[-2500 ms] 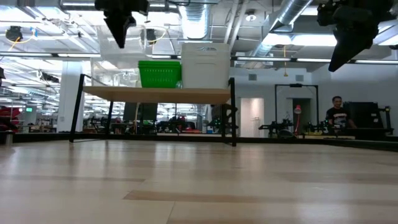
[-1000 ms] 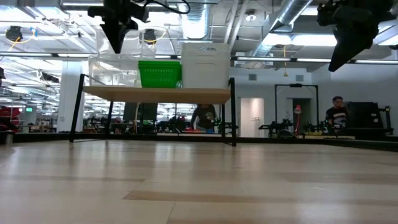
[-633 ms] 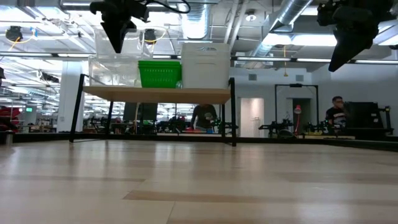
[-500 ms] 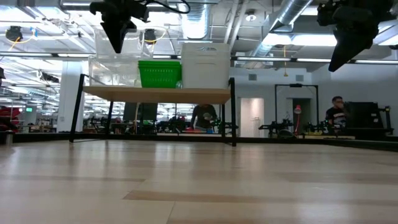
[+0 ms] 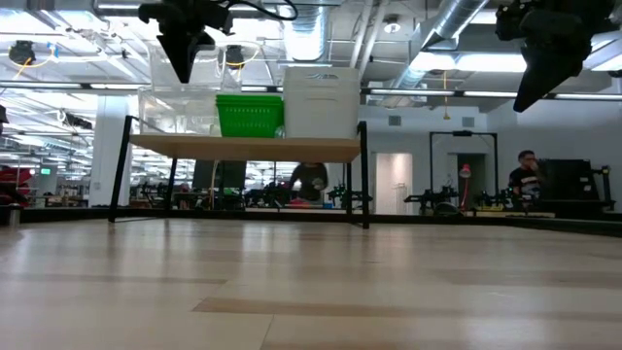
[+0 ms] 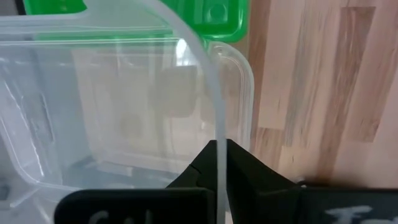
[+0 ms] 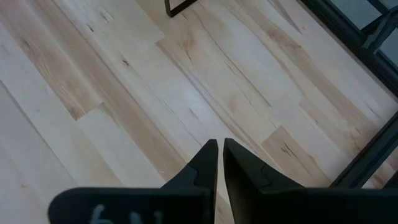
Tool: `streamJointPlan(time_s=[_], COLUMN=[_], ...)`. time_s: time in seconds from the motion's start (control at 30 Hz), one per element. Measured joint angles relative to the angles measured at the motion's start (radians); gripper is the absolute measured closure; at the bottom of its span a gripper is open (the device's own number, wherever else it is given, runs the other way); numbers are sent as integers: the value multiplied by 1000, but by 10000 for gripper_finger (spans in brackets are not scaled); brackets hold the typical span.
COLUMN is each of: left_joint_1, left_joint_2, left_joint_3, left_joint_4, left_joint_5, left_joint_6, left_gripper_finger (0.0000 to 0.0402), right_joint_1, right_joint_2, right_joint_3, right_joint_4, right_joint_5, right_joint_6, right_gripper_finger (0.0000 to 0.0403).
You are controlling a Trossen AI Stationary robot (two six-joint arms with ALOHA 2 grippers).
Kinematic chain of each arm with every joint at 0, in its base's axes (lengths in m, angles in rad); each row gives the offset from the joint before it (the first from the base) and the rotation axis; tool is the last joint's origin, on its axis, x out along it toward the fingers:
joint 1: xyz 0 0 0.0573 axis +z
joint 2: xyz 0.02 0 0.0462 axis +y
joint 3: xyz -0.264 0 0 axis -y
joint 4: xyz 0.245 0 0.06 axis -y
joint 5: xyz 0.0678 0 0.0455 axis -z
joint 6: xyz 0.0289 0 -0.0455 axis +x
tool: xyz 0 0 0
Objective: Stack baskets on shelf by color
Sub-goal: Stack the left transparent bin on top of the transparent bin on the shelf
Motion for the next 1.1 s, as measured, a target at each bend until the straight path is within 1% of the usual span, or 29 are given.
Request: streamJointPlan(time_s=[0.2,0.57,0.77,1.0,1.1], left_joint_1=[0,0,0,0,0], left_joint_2=[0,0,0,0,0], left_joint_3=[0,0,0,0,0], left_joint_4=[0,0,0,0,0], left_joint_5=[-39,-36,-5,-10,-37], left_joint_6=[20,19,19,17,19], left_gripper_finger=[401,401,401,401,401], right_joint_1=[0,0,0,0,0], right_joint_2=[0,0,0,0,0], right_joint_3=[0,0,0,0,0], right_joint_4=[0,0,0,0,0], right_joint_5=[0,0,0,0,0], right_joint_6=[0,0,0,0,0], right_gripper_finger=[351,351,351,351,351])
